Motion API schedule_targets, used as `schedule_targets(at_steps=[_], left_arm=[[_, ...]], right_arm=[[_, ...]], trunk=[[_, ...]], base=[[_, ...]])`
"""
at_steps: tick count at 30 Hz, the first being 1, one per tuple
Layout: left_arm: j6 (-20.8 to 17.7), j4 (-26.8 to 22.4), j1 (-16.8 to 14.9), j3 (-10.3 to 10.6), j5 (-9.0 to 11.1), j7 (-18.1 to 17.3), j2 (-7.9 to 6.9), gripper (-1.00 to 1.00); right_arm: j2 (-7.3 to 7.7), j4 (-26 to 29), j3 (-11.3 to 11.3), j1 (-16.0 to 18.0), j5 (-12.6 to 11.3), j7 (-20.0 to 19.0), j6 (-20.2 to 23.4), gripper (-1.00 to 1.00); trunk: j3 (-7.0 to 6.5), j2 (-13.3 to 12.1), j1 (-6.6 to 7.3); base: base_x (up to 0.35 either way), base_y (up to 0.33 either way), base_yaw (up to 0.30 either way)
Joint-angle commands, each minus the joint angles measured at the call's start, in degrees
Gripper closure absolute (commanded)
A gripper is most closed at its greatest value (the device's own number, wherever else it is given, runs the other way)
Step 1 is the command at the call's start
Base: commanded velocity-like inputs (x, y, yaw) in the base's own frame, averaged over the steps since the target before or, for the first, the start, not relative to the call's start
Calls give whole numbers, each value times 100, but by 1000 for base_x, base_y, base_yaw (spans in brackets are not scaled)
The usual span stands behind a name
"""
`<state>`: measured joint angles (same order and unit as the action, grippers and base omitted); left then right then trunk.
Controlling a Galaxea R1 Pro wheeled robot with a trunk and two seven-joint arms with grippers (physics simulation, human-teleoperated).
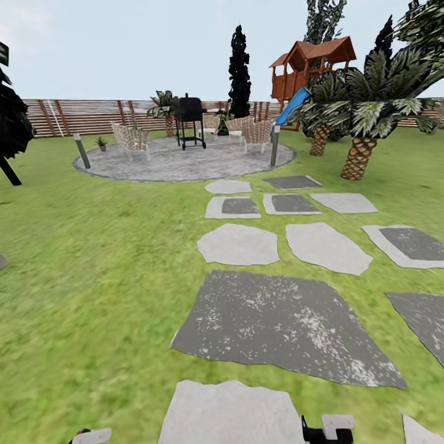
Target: Pick up the pesticide atomizer in the garden and spray insectifuge to fully cover both potted plants in the garden.
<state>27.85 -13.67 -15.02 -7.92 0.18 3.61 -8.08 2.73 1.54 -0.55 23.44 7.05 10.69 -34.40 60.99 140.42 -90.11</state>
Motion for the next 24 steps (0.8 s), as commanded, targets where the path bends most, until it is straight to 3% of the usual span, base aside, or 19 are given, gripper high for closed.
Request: schedule_targets(at_steps=[1, 24], left_arm=[[19, 4, -4, 1, 0, 17, 0, 100], [19, 4, -6, 1, 0, 17, 0, 100]], right_arm=[[0, -5, -6, 3, 61, 47, -5, -100], [0, -5, -6, 3, 63, 47, -5, -100]], trunk=[[5, 2, -2], [4, 2, -2]], base=[[339, -75, 0], [339, -78, 0]])
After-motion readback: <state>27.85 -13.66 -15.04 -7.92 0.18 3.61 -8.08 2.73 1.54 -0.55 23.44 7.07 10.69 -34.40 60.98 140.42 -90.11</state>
